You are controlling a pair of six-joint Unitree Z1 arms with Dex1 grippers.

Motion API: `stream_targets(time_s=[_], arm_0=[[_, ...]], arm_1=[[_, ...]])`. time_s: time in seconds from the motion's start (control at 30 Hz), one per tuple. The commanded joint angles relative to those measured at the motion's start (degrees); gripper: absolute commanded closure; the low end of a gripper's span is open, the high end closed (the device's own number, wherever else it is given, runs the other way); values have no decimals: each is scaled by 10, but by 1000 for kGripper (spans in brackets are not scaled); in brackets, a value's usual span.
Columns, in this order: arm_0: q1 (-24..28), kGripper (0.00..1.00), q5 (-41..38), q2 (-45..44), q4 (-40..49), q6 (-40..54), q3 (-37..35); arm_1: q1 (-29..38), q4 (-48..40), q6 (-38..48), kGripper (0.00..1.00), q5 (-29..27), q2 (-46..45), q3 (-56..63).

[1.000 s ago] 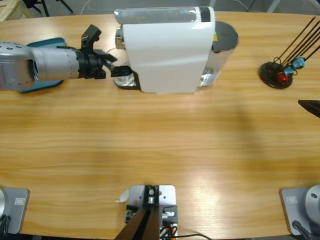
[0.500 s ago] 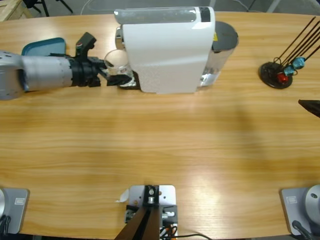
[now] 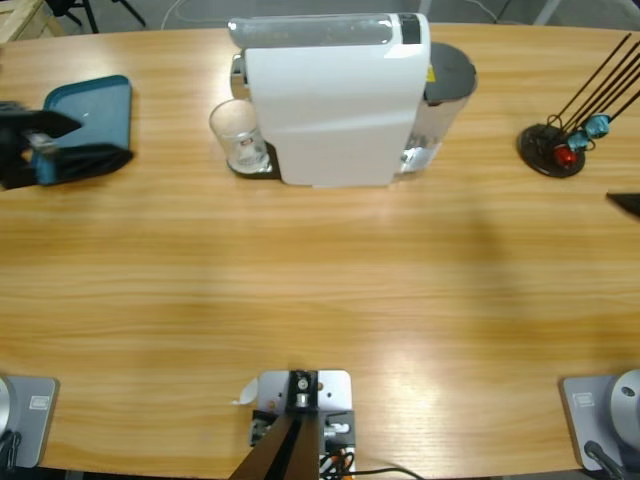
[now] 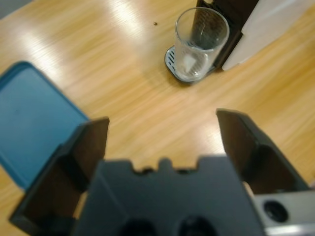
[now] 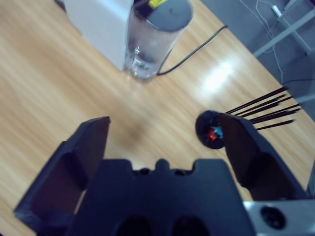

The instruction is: Pour coffee

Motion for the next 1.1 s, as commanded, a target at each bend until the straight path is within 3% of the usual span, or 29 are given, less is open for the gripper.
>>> stream_targets(time_s=[0.03,0.17,0.6,1.1], arm_0=[[4,66,8,-29,93,-28,-1],[4,46,30,-12,86,-79,13],[4,46,28,-61,58,-78,46],[4,46,23,-53,57,-78,46]], arm_1=[[-170,89,5,1000,146,204,-240],[-206,151,7,1000,159,303,-373],[-226,380,-20,1000,268,592,-763],[-218,400,-35,1000,272,681,-830]])
